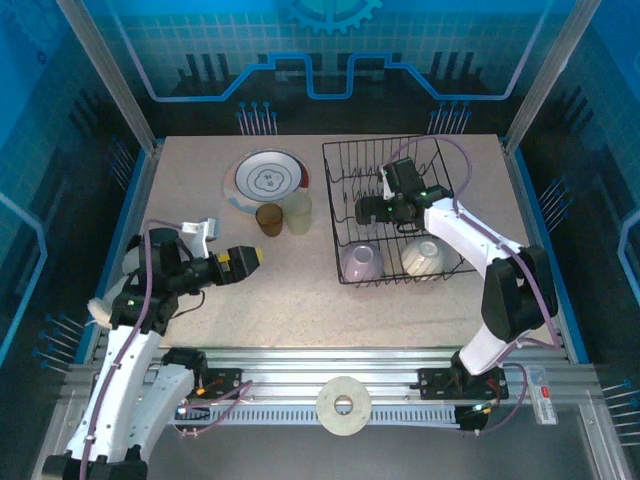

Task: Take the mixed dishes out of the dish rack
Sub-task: Move the cup to the dish rack, then pick up the cup from the dish rack.

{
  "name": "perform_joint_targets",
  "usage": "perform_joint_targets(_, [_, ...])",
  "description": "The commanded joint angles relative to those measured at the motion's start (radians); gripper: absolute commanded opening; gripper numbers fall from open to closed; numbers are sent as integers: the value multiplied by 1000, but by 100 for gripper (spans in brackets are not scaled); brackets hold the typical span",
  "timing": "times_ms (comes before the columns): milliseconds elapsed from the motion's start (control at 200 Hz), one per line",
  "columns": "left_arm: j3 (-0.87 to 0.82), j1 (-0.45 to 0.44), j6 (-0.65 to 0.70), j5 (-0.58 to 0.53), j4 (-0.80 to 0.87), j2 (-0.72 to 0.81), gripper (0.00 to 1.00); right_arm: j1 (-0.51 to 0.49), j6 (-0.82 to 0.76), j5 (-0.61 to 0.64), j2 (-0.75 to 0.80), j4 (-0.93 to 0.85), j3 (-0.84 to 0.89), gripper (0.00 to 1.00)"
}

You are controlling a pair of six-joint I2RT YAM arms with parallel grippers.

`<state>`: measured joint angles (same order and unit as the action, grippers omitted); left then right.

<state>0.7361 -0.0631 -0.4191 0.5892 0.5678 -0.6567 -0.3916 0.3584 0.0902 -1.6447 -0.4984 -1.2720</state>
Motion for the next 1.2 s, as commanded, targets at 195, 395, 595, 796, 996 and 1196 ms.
perform_joint_targets(195, [-20, -6, -16, 75, -54, 32, 99, -11, -26, -67, -114, -71, -119, 100])
perform_joint_targets(395, [-21, -6, -12, 71, -49, 20, 99, -23, -29, -11, -190, -112, -178, 100])
perform_joint_targets(595, [-21, -6, -11, 65, -46, 16, 99, -29, -21, -8, -222, -101, -183, 92])
perform_joint_targets(796, [-21, -6, -11, 63, -43, 9, 99, -42, -13, 13, -238, -89, -187, 84])
perform_joint_targets(996, [-21, -6, -10, 61, -42, 8, 99, -53, -12, 28, -263, -96, -210, 77])
perform_joint_targets(1196, [-21, -6, -11, 57, -40, 6, 99, -59, -9, 33, -280, -101, -216, 72])
